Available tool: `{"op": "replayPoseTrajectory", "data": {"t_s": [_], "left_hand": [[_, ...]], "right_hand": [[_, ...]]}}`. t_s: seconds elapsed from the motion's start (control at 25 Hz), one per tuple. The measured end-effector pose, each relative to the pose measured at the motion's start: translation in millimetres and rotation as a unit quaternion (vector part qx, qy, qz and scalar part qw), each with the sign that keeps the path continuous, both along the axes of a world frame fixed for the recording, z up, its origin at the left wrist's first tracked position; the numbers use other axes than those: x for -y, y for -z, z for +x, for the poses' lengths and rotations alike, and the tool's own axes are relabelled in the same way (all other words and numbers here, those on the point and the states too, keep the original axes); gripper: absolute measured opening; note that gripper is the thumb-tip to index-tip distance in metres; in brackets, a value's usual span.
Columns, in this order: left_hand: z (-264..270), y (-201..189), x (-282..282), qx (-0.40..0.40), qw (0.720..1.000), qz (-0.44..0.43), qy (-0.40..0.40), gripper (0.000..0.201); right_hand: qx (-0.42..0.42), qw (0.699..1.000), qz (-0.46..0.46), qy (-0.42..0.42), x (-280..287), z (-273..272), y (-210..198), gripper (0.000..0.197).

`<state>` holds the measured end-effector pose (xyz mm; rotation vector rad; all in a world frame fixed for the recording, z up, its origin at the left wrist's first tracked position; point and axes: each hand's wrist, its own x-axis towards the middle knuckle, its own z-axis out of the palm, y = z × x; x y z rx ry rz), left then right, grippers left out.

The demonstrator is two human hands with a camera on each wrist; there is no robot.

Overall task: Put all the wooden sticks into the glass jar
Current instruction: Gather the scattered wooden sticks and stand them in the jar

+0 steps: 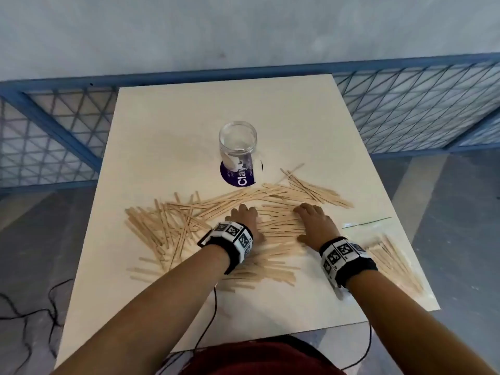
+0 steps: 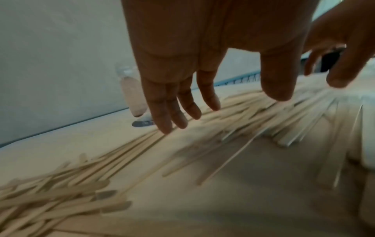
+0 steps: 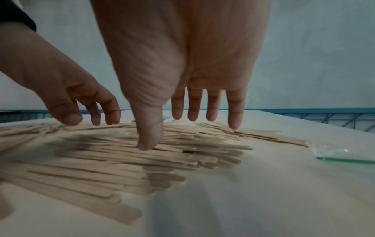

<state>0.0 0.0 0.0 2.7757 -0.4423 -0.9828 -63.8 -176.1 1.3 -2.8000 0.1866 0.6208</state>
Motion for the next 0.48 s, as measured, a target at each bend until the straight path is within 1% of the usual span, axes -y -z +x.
{"op": "replayPoseTrajectory", "data": {"t_s": [0.08,0.16,0.24,0.28,0.32,0.4,0.48], "left_hand": [[3,4,6,0.010,1.000,0.026,0.013,0.074],[4,10,10,0.018,0.999,0.022,0.038,0.068],[8,11,11,0.013,0.999,-0.017,0.049,0.049],[10,14,11,-0.002,0.998,-0.040,0.038,0.040],[13,12,9,-0.010,0.998,-0.055,0.028,0.037],[16,15,3,-0.027,0.998,-0.056,0.007,0.042],[18,17,-3,-0.019,0.999,-0.038,0.020,0.042]], "right_hand": [[-0.015,1.000,-0.019,-0.016,3,7,5,0.076],[-0.030,0.999,-0.029,-0.023,5,12,11,0.073],[-0.031,0.999,-0.035,-0.023,6,15,16,0.062],[-0.038,0.998,-0.033,-0.023,8,16,20,0.055],[-0.034,0.999,-0.030,-0.019,7,17,19,0.049],[-0.035,0.999,-0.022,-0.019,6,16,23,0.042],[-0.033,0.999,-0.019,-0.023,6,17,26,0.036]]}}
